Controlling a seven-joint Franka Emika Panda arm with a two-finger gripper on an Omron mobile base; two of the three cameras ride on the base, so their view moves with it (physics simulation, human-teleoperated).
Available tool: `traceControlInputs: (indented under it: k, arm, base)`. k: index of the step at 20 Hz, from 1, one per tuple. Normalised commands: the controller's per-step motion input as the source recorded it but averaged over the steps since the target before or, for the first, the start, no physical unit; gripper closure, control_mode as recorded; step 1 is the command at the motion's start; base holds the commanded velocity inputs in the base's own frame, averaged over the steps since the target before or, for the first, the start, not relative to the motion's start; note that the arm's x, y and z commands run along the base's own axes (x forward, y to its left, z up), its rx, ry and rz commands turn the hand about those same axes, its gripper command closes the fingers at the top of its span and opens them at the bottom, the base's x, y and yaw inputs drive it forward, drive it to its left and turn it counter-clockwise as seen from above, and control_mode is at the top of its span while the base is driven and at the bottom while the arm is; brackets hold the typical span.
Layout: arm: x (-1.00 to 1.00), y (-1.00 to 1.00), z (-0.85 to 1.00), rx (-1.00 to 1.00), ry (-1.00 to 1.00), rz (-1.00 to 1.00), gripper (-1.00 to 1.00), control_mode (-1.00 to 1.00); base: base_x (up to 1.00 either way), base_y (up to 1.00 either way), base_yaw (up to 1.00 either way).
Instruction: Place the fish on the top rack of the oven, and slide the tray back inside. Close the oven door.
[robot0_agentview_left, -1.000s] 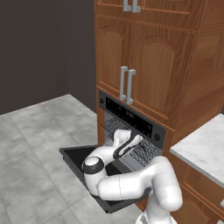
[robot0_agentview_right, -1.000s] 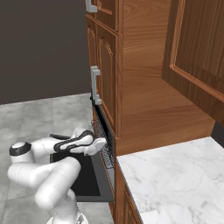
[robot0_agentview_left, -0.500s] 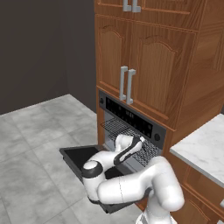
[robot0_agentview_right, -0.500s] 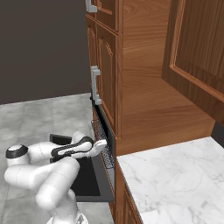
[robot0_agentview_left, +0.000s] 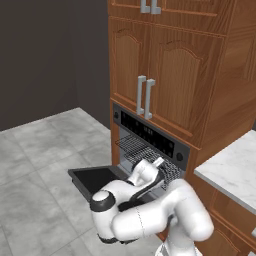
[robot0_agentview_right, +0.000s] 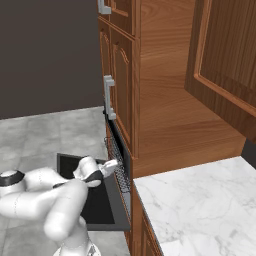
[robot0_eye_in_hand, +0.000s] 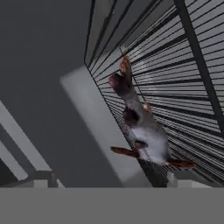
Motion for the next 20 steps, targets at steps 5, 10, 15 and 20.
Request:
traceControlInputs:
  k: [5, 10, 15, 20]
  arm:
    - [-0.30, 0.29, 0.58, -0.04, -0.12, -0.01, -1.00, -1.00]
    - [-0.82, 0.33, 0.40, -0.02, -0.08, 0.00, -1.00, -1.00]
    - [-1.00, 0.48, 0.47, 0.00, 0.00, 0.00, -1.00, -1.00]
    - [-0.82, 0.61, 0.80, 0.05, 0.00, 0.00, -1.00, -1.00]
  base:
    - [0.00, 0.00, 0.00]
    - [0.00, 0.00, 0.00]
    - [0.00, 0.00, 0.00]
    - [0.00, 0.00, 0.00]
